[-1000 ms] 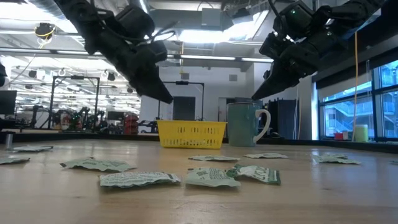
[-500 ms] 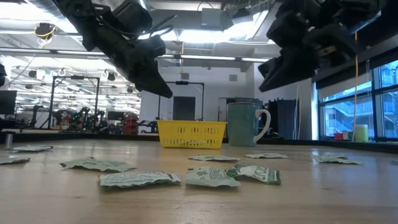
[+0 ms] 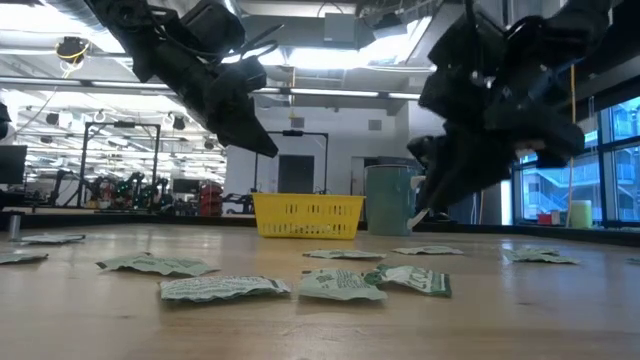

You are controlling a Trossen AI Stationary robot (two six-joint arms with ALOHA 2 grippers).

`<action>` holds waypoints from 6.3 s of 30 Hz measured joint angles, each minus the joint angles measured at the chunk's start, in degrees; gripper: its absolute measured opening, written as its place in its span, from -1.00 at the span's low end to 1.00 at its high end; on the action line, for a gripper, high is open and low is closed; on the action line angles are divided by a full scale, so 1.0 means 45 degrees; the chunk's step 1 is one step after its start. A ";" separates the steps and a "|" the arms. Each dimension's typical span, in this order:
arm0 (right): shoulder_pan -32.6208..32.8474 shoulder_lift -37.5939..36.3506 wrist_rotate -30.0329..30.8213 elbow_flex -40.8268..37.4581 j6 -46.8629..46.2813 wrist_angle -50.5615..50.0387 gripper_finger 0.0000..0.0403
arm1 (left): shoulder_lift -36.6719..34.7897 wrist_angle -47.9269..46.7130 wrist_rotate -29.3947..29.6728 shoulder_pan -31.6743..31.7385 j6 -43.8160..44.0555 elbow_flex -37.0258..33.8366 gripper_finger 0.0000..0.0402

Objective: Pick and place Stevia / Truvia into bins
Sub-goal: Put the middle stevia tea packet into the yellow bin

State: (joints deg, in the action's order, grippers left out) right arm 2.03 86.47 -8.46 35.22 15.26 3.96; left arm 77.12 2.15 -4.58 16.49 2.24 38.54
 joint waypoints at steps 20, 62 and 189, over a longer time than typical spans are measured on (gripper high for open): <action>0.0022 0.2382 0.0251 0.0068 -0.0037 0.0803 -0.68 | 0.0000 0.0238 0.0006 0.0000 0.0000 0.0000 -0.75; -0.2424 0.3672 0.3232 0.4663 0.2350 -0.0152 -0.99 | 0.0000 0.0141 0.0005 0.0000 -0.0005 0.0000 -0.80; -0.2030 0.3695 0.5248 0.4658 0.2363 0.0882 -0.98 | 0.0005 0.0238 0.0005 -0.0170 0.0000 -0.0005 -0.79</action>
State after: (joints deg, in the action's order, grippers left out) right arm -7.10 103.10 15.16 56.18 25.89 7.93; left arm 77.14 3.22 -4.56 15.73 2.24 38.52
